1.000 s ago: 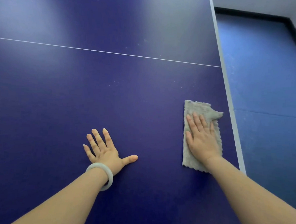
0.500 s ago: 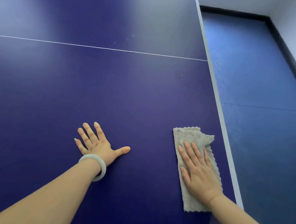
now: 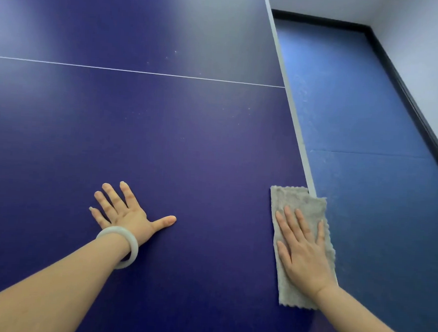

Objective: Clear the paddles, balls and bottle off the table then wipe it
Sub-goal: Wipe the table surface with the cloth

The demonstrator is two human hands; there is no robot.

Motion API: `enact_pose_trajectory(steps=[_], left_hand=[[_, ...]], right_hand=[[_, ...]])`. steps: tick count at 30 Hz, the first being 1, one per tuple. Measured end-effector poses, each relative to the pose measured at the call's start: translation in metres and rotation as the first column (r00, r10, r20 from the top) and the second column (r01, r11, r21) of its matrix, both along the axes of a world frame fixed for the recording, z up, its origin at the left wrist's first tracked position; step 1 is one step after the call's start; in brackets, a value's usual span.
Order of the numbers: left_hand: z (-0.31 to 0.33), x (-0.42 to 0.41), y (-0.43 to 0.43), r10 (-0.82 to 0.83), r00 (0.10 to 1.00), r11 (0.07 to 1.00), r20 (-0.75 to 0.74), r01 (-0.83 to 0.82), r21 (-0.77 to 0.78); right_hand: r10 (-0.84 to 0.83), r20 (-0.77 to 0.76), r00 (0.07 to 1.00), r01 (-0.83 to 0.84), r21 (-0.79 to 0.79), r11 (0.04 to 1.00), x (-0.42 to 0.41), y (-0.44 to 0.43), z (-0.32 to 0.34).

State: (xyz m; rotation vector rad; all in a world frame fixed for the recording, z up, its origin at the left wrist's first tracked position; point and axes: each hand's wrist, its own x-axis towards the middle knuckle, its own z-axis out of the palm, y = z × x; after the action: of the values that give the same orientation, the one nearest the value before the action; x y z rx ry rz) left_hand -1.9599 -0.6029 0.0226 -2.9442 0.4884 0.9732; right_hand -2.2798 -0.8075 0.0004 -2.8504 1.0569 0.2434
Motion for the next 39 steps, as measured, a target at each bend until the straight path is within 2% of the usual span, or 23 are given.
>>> enact_pose_trajectory(steps=[4,10,13,15,17,18,22,24,26,28,31,34,36,39], left_hand=[[-0.001,0.0,0.0,-0.005,1.0,1.0,0.006,0.005,-0.003],[-0.004,0.0,-0.002,-0.002,1.0,1.0,0.014,0.002,0.02],[-0.004,0.0,-0.002,0.0,1.0,1.0,0.016,-0.001,0.02],[-0.004,0.0,-0.002,0.002,1.0,1.0,0.011,-0.002,0.021],[-0.004,0.001,-0.002,0.006,1.0,1.0,0.006,-0.007,0.023],[-0.004,0.001,-0.002,0.009,1.0,1.0,0.006,-0.009,0.023],[-0.006,0.0,-0.001,0.018,1.0,1.0,0.017,-0.018,0.012],[-0.007,0.001,0.001,0.017,0.999,1.0,0.027,-0.017,0.002],[-0.007,0.001,0.001,0.02,1.0,1.0,0.024,-0.02,-0.005],[-0.007,0.001,0.001,0.02,1.0,1.0,0.022,-0.02,-0.007],[-0.007,0.001,0.002,0.013,1.0,1.0,0.017,-0.012,-0.011],[-0.008,0.001,0.003,0.012,1.0,1.0,0.015,-0.012,-0.013],[-0.008,0.0,0.002,0.008,1.0,1.0,0.013,-0.008,-0.003],[-0.005,0.0,0.003,-0.004,1.0,1.0,0.008,0.004,0.013]], right_hand=[[0.079,-0.065,0.995,-0.08,-0.012,0.997,-0.046,0.025,0.0],[0.189,-0.106,0.976,-0.19,-0.002,0.982,0.008,-0.04,0.006],[0.141,-0.104,0.984,-0.142,0.0,0.99,0.057,-0.087,0.005],[0.028,-0.087,0.996,-0.027,0.009,1.0,0.1,-0.11,0.004],[-0.044,-0.06,0.997,0.046,0.028,0.999,0.15,-0.109,0.002],[-0.03,-0.039,0.999,0.031,0.033,0.999,0.175,-0.097,0.002],[0.246,0.035,0.969,-0.248,0.078,0.966,0.24,-0.003,0.002],[0.396,0.051,0.917,-0.399,0.083,0.913,0.235,0.034,0.001],[0.449,0.076,0.89,-0.454,0.068,0.888,0.208,0.038,0.0],[0.362,0.108,0.926,-0.368,0.044,0.929,0.175,0.016,-0.003],[-0.021,0.07,0.997,0.016,0.063,0.998,0.144,-0.028,-0.002],[-0.348,0.047,0.936,0.345,0.056,0.937,0.164,-0.025,-0.003],[-0.35,0.049,0.935,0.347,0.068,0.936,0.19,-0.001,-0.002],[0.015,0.081,0.997,-0.02,0.056,0.998,0.195,0.041,-0.006]])
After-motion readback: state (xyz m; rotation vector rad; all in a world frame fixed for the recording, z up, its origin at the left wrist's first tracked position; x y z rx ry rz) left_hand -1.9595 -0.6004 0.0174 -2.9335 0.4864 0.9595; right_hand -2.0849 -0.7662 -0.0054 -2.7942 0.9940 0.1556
